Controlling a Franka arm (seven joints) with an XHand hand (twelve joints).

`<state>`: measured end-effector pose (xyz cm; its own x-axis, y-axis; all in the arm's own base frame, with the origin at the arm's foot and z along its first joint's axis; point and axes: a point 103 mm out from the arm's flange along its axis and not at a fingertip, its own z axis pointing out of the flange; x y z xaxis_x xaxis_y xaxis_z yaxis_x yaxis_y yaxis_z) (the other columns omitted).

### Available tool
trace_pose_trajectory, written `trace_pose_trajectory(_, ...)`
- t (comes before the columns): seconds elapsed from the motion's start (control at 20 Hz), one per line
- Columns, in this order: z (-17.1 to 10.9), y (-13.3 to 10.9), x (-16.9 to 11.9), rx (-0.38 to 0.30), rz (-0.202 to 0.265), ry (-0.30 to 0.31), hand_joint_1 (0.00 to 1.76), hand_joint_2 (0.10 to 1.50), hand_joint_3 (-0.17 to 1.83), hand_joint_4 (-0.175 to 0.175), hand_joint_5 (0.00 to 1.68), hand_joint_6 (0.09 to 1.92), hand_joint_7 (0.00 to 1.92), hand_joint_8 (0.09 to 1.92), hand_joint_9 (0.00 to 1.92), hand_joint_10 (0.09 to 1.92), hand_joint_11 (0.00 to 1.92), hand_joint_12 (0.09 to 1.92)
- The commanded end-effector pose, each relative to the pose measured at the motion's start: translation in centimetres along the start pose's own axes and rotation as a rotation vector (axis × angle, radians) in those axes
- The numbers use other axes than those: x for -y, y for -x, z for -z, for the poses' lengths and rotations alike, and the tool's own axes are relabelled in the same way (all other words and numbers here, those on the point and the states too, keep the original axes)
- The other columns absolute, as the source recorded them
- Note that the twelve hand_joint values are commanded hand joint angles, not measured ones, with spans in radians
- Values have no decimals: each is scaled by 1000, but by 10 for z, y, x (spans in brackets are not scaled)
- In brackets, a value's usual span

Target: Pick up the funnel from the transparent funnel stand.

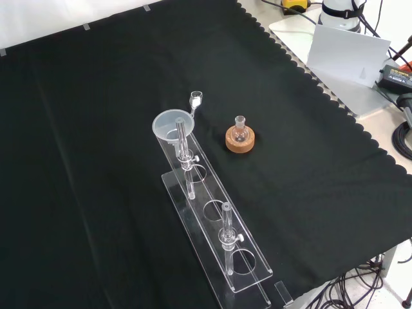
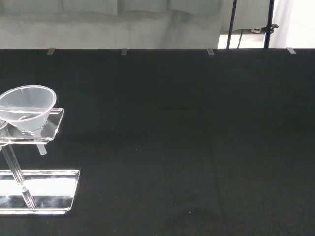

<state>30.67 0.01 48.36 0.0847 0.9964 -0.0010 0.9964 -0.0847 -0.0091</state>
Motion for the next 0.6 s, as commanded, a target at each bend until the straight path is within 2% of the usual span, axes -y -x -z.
trace_pose_trajectory(0.05,-1,-1,-4,20,8,5,182,585,490,57,0,87,0,291,0,244,0,733)
trace_pose_trajectory(0.2,-2,-6,-15,31,24,1,175,678,304,57,0,87,0,264,0,196,0,666)
trace_pose_trajectory(0.3,-3,-9,-21,38,25,-1,175,691,277,56,0,87,0,259,0,190,0,657)
trace_pose_trajectory(0.55,-10,-26,-38,39,66,-14,176,705,250,54,0,87,0,250,0,186,0,649)
trace_pose_trajectory(0.6,-10,-24,-40,40,73,-12,179,712,236,53,0,87,0,247,0,183,0,645)
